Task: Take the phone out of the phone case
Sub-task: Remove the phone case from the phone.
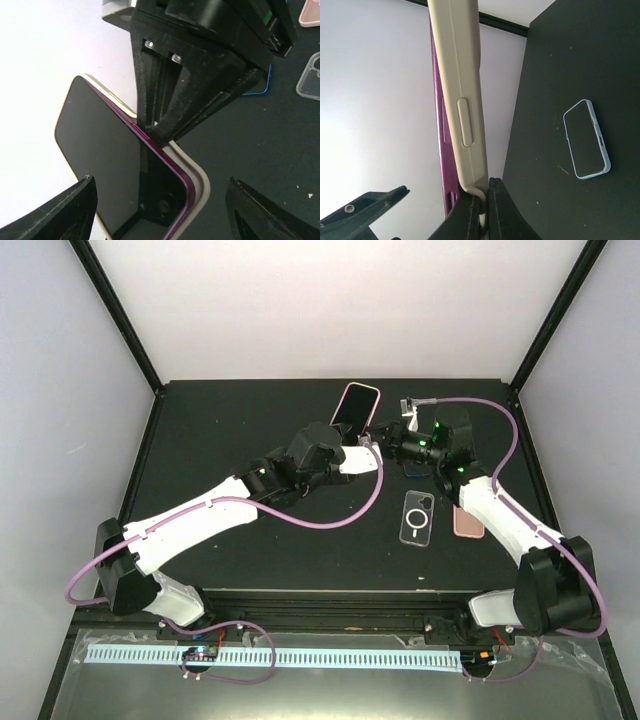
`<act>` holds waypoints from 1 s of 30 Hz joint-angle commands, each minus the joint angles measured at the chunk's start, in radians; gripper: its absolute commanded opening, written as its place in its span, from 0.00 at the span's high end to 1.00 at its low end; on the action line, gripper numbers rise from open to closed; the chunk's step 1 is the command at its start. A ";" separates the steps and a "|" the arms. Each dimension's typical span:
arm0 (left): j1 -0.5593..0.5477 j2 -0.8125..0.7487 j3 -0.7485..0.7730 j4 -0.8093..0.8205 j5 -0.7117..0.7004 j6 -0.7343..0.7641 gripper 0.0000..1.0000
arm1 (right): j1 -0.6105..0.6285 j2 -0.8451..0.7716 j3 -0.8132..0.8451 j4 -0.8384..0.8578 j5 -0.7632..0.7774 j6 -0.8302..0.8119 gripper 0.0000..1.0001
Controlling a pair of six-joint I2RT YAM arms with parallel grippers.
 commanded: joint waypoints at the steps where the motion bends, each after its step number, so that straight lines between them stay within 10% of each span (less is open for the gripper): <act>1: -0.002 0.005 0.030 -0.029 0.013 -0.019 0.28 | -0.002 -0.050 -0.003 0.095 -0.012 0.001 0.99; 16: 0.005 0.027 -0.002 0.123 -0.165 0.073 0.36 | -0.002 -0.059 -0.028 0.107 -0.022 -0.010 0.99; 30: 0.008 -0.010 0.042 -0.038 0.073 -0.067 0.32 | -0.003 -0.047 -0.040 0.116 -0.004 -0.010 0.99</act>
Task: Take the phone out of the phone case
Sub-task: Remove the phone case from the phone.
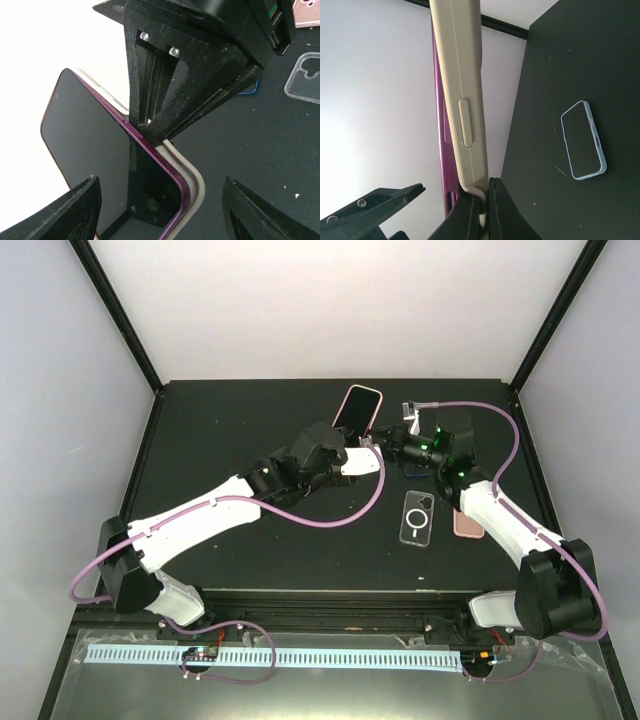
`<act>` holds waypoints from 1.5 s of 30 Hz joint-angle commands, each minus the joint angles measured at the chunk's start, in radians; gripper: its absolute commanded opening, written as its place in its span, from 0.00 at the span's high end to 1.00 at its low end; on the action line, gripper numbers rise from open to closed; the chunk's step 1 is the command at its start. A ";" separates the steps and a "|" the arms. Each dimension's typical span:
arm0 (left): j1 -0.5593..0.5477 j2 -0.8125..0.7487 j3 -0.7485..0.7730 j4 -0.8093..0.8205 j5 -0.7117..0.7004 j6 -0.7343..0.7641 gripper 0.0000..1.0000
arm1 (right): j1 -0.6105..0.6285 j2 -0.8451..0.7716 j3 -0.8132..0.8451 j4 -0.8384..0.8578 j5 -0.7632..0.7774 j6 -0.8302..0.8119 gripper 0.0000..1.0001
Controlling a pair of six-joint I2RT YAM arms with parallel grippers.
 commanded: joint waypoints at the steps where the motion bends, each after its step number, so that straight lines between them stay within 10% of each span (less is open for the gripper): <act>1: 0.004 -0.026 0.048 -0.031 0.052 -0.041 0.32 | 0.001 -0.028 0.006 0.072 -0.008 -0.006 0.99; 32: 0.017 0.039 0.032 0.038 -0.111 0.036 0.34 | 0.000 -0.017 -0.019 0.147 -0.018 0.093 0.99; 45: -0.053 0.072 -0.108 0.374 -0.326 0.352 0.48 | 0.003 -0.019 -0.055 0.179 -0.017 0.164 0.99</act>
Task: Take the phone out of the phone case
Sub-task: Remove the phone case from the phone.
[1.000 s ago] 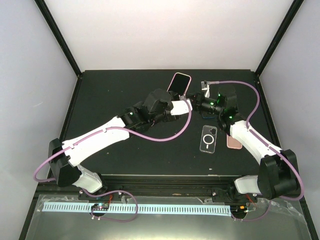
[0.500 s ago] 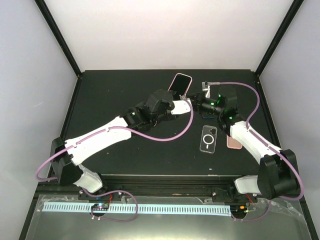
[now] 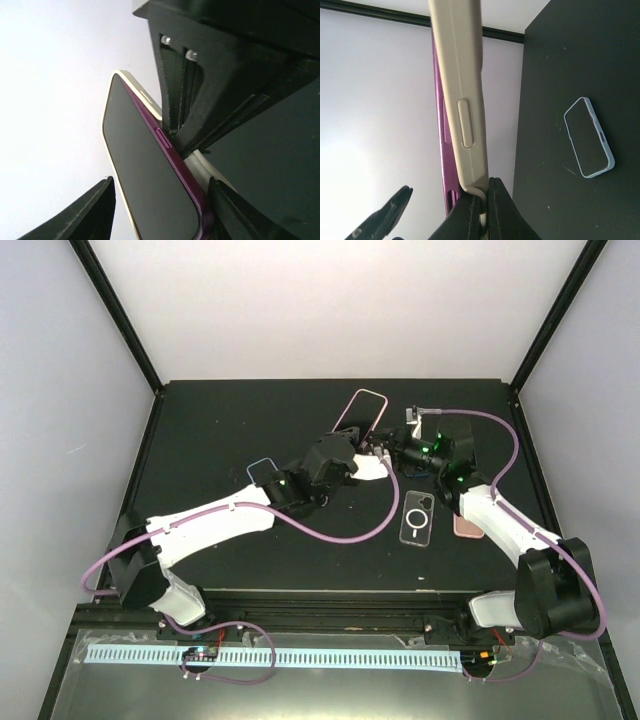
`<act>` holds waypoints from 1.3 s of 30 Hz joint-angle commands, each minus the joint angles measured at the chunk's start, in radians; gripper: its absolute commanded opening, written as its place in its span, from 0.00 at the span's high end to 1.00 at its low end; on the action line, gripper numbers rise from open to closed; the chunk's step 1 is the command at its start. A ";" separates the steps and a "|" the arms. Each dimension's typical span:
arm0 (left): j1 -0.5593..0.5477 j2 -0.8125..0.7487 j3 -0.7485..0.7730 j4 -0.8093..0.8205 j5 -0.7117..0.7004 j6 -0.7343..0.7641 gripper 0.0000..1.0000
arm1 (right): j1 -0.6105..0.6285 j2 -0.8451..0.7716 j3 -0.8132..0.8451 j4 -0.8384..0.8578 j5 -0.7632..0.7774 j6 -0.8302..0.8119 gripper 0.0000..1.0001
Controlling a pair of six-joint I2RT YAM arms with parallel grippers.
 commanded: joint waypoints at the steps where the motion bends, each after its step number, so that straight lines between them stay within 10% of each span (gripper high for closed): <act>1: -0.027 0.032 -0.065 0.213 -0.148 0.190 0.50 | 0.006 -0.019 -0.004 0.100 -0.047 0.032 0.99; 18: -0.063 0.112 -0.136 0.458 -0.289 0.391 0.98 | 0.011 -0.035 -0.009 0.070 -0.047 -0.004 0.99; 39: 0.091 0.028 0.060 0.265 -0.222 0.128 0.98 | 0.008 -0.013 -0.007 -0.095 0.020 -0.165 0.99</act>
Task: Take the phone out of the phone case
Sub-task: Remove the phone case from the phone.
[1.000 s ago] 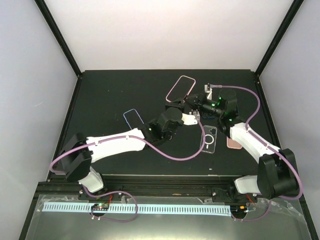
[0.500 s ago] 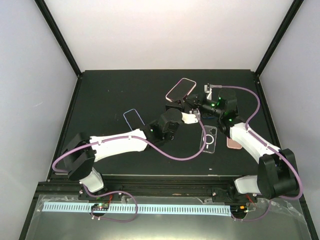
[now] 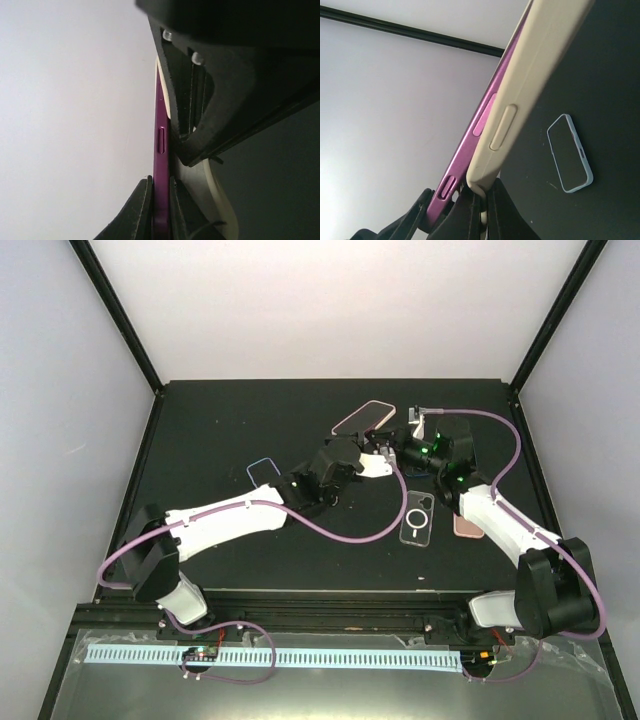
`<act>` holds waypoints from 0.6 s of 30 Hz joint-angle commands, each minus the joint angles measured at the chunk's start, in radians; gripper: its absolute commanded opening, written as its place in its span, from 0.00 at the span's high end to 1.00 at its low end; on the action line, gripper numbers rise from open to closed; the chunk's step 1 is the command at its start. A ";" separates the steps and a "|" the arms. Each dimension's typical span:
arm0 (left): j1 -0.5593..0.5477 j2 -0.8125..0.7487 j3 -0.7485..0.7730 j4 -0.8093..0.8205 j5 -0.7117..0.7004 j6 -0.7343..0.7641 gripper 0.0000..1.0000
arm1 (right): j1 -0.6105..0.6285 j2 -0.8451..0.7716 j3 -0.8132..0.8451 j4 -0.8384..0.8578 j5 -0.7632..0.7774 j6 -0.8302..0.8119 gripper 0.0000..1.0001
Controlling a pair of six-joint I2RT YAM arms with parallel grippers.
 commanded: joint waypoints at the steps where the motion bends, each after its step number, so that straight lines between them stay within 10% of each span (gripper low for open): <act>1: 0.104 -0.041 0.124 0.049 -0.110 -0.012 0.98 | 0.010 -0.013 -0.002 -0.058 -0.044 -0.093 0.99; 18: 0.182 -0.013 0.262 0.058 -0.077 0.052 0.98 | 0.012 -0.013 -0.031 -0.132 -0.009 -0.193 0.99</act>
